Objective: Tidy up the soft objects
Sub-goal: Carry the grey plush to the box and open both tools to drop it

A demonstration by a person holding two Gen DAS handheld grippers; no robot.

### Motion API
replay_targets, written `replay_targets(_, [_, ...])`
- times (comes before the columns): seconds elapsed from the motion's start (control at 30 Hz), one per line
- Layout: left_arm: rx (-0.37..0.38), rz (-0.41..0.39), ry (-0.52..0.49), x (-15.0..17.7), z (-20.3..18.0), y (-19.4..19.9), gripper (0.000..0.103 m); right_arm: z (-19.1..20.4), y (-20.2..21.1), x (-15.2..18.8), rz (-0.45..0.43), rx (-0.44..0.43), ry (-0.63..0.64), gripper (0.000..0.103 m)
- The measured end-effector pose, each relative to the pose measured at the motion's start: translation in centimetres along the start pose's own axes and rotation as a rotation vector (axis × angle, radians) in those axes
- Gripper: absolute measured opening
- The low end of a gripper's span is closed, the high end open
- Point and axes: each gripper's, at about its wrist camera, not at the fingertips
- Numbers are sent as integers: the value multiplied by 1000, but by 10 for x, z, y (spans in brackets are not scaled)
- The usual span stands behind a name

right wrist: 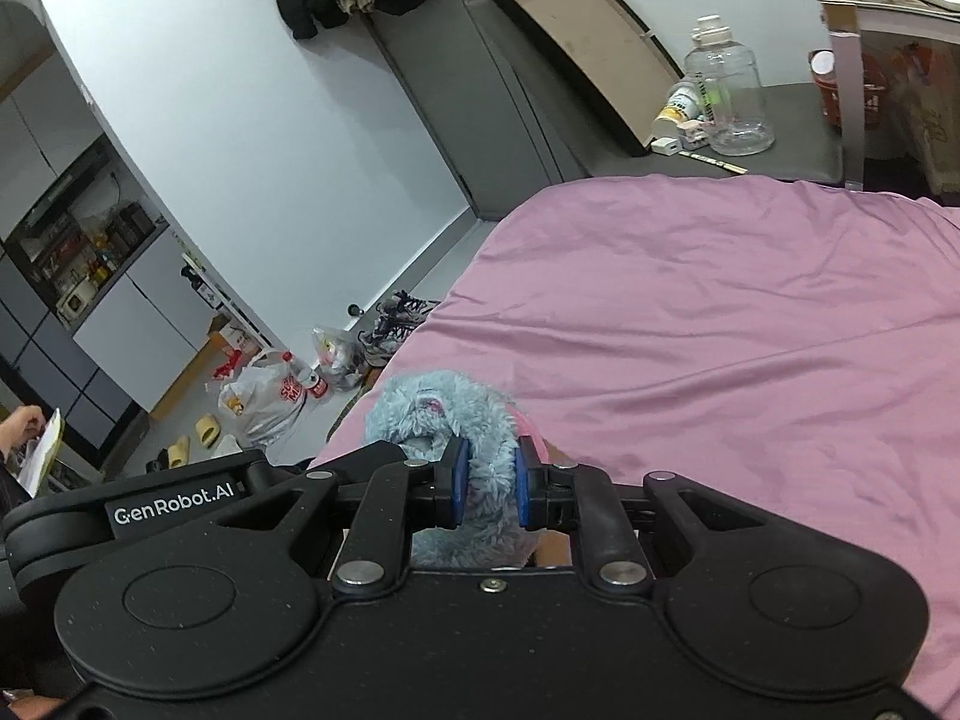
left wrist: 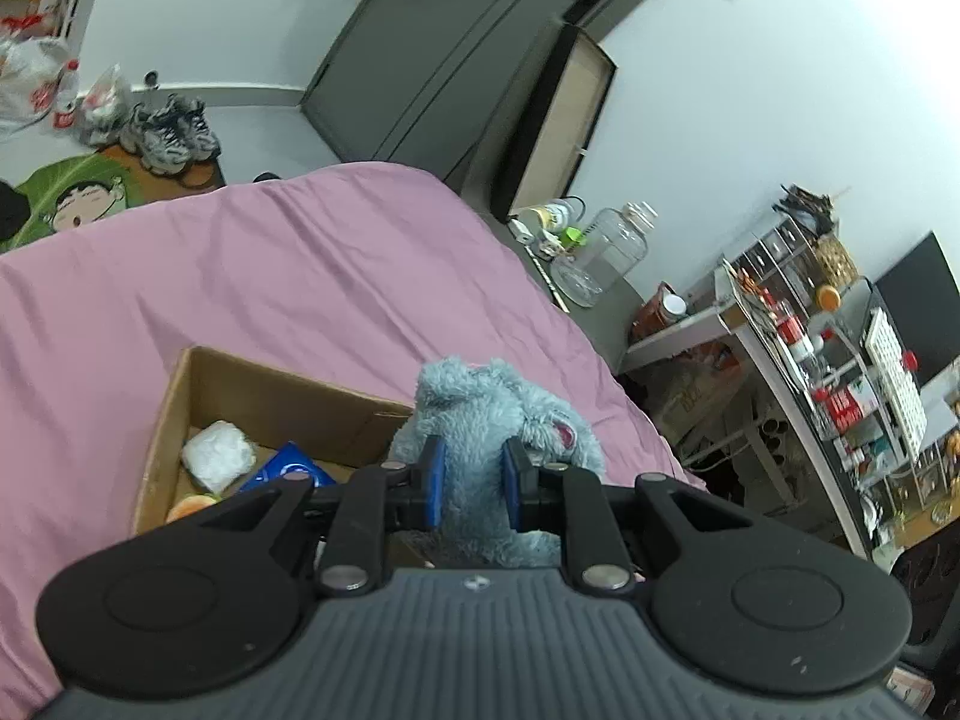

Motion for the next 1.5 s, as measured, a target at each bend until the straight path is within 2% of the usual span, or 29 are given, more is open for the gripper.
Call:
replay_targets(0.33, [-13,5,60,-7,35,-8,14,13,-31,2,40,18,-11,18])
replay_targets(0.47, [-40,21,77,-8,48,-14,13,16,-40,5,43,26,-20,22])
replay_targets(0.53, [-58,37,84,-8,54,-19,7,19,-41,4,35,35,-8,23])
replay_targets(0.6, [-43,68,108,-9,60,-25,1,20,-40,3,25,33,3,24])
replay_targets(0.83, [-66,127,93,-3,63,-42,1,10,-33,-2,10,51,-7,24])
replay_targets(1.0, [-103,139,89,-4,64,-42,3,4,-30,2,29,52,-13,25])
replay_targets(1.17, [-181,121,35,-6,48,-27,6,-6,-22,8,62,54,-37,35])
replay_targets(1.27, [-185,143,16,-6,37,-22,13,-10,-12,11,78,44,-42,45])
replay_targets(1.37, [-222,136,-11,-3,27,-12,36,-14,3,12,79,34,-43,55])
replay_targets(1.43, [-250,110,-39,2,19,-2,56,-18,14,11,74,27,-45,58])
replay_targets(1.5, [-268,103,-71,8,11,6,65,-22,24,11,67,26,-51,64])
Point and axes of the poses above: each gripper's, at about its wrist camera, not at the fingertips, and y roughly against the way its jaws point, z to its left, x to its underside, and after that the axes turned 2 degrees about -x, right-handed
